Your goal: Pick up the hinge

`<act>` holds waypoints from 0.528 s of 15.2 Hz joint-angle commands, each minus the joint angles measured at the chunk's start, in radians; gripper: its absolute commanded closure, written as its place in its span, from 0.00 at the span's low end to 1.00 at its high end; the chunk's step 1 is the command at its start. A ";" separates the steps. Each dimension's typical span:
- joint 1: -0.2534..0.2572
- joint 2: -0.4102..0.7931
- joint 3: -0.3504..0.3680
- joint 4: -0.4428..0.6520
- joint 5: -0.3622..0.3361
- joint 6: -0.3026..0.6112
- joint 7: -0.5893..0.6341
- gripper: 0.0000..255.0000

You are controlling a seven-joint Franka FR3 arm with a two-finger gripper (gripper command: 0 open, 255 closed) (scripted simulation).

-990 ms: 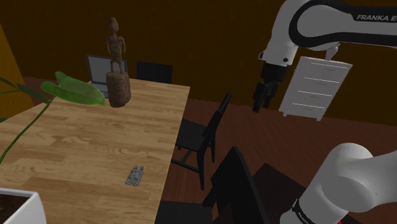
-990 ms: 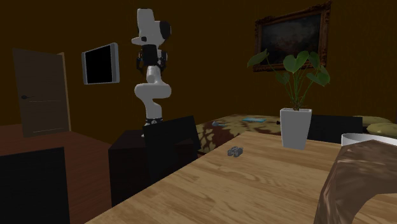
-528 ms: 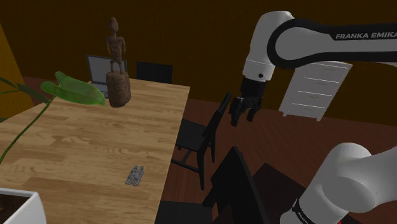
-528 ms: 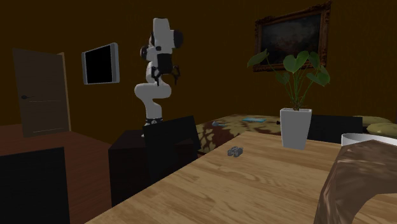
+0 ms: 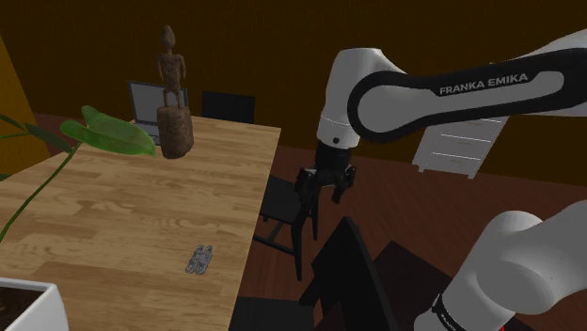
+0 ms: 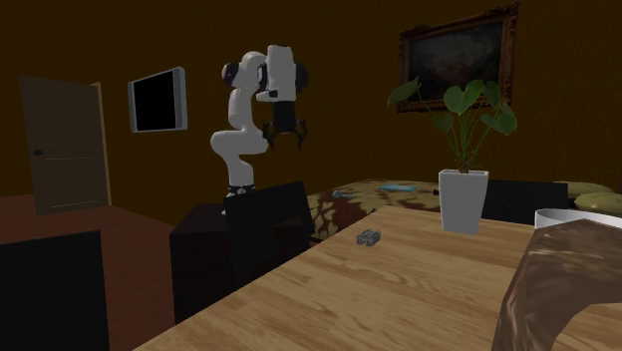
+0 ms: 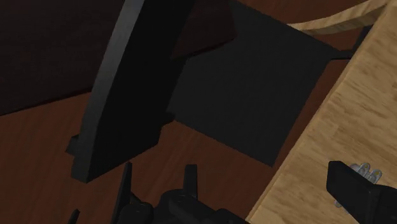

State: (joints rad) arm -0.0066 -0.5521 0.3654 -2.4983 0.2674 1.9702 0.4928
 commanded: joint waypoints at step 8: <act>-0.064 0.351 0.217 0.139 -0.089 0.232 0.378 0.00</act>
State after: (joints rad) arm -0.0642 -0.2423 0.5588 -2.3789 0.1988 2.1812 0.8167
